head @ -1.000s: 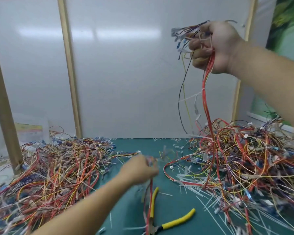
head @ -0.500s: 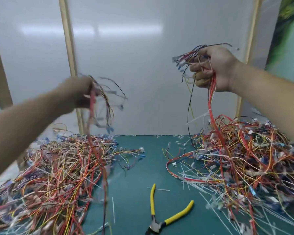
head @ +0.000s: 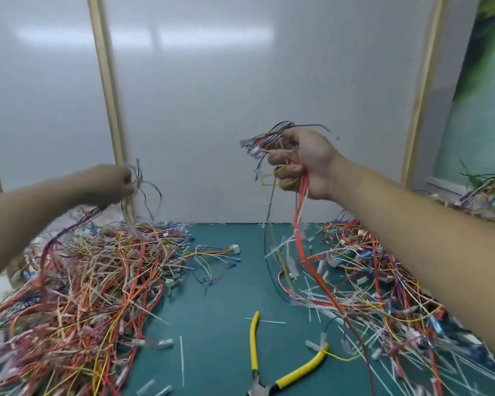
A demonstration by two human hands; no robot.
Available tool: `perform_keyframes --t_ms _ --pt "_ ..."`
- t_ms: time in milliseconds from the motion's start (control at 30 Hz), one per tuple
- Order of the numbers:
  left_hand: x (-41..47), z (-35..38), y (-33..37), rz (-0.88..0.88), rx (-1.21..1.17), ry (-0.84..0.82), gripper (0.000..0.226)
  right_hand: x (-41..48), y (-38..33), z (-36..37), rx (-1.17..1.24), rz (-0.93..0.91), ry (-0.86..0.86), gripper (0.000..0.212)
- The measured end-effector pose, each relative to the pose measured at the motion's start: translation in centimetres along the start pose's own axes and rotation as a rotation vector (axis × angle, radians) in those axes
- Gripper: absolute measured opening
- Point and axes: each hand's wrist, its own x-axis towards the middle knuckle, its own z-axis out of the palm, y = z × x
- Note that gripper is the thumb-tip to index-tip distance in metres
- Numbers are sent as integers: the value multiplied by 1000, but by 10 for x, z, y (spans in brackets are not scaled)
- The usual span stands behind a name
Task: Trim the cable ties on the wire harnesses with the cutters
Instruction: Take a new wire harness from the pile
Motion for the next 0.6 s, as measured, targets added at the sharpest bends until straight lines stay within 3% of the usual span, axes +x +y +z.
perform_keyframes --t_ms 133,233,300,367,433,467,533,600 --pt "-18 66 -23 -62 120 -192 27 13 47 8 -74 76 73 28" --pt "-17 51 -18 -132 176 -326 22 23 71 15 -100 107 83 28" --pt "-26 22 -4 -199 342 -416 40 30 82 20 -89 112 87 30" --pt "-43 -5 20 -135 411 -265 42 38 88 24 -86 102 112 34" --pt "-66 -6 57 100 62 -36 26 45 92 27 -69 93 175 32" --pt "-81 6 78 182 -236 -53 21 49 94 29 -58 89 219 29" --pt "-110 42 121 157 -738 -332 38 58 99 30 -85 77 300 23" --pt "-121 85 147 96 -915 -536 36 65 108 29 -154 81 329 20"
